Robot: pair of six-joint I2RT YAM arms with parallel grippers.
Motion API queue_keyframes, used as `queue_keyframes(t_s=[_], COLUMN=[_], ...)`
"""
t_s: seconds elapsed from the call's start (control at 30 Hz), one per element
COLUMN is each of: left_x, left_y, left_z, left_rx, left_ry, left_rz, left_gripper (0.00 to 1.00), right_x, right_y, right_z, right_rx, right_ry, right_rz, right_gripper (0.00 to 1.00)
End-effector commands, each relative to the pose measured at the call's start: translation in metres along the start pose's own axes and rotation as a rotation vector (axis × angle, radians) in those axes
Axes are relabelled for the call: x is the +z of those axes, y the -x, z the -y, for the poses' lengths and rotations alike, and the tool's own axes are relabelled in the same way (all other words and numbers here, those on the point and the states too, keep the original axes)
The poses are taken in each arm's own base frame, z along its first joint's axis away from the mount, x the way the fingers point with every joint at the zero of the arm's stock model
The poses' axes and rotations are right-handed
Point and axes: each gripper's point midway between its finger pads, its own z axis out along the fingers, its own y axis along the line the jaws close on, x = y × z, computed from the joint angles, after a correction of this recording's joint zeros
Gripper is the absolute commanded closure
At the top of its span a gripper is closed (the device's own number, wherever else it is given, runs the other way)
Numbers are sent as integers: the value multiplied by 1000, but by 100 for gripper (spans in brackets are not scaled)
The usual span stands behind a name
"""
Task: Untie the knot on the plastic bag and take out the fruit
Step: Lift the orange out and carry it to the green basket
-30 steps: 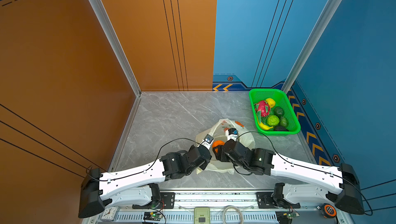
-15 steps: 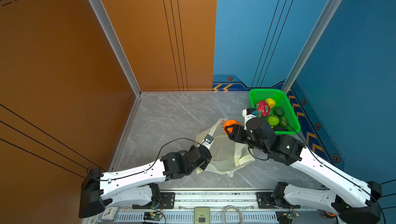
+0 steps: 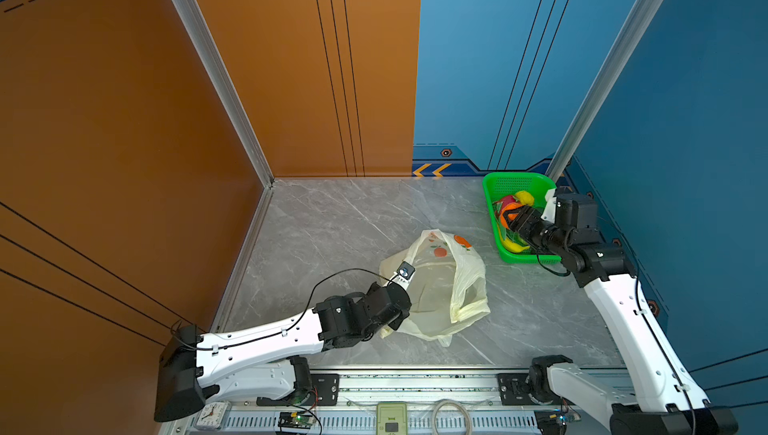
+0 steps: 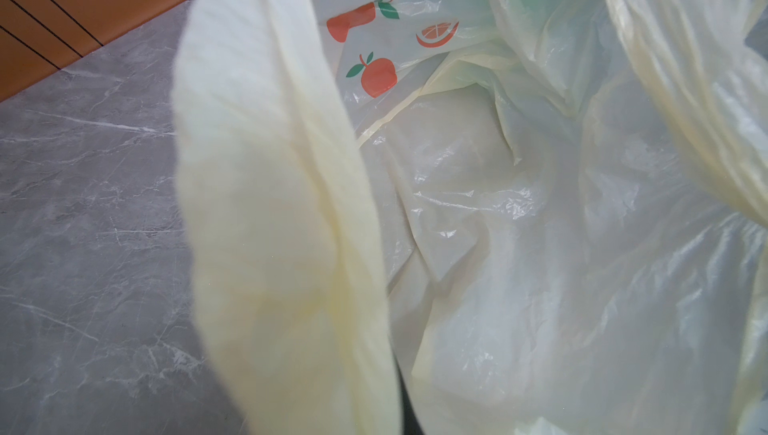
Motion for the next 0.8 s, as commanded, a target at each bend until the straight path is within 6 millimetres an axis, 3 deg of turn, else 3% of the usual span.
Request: queue_keyframes(t_s=[0.0,0.23,0.4,0.57,0.77], left_x=[-5,-4,-2,-1,-3], left_y=[15,17,18,19,18], left_z=[3,4,5,5,4], left_rx=[-19,-16,-15,-17,-29], left_ry=[5,7,10,16,23], left_rz=[37,40,40,41,46], left_gripper=[100,100,100,100,100], right_x=[20,69,107,143,174], right_y=[11,68,92,108,124], right_z=[22,89,123,149,163], right_rx=[-3,101,141,156,169], right_ry=[0,-106,-155,-190,-215], right_rz=[-25,55,60,59,47], right_gripper=[47,46,46,46,43])
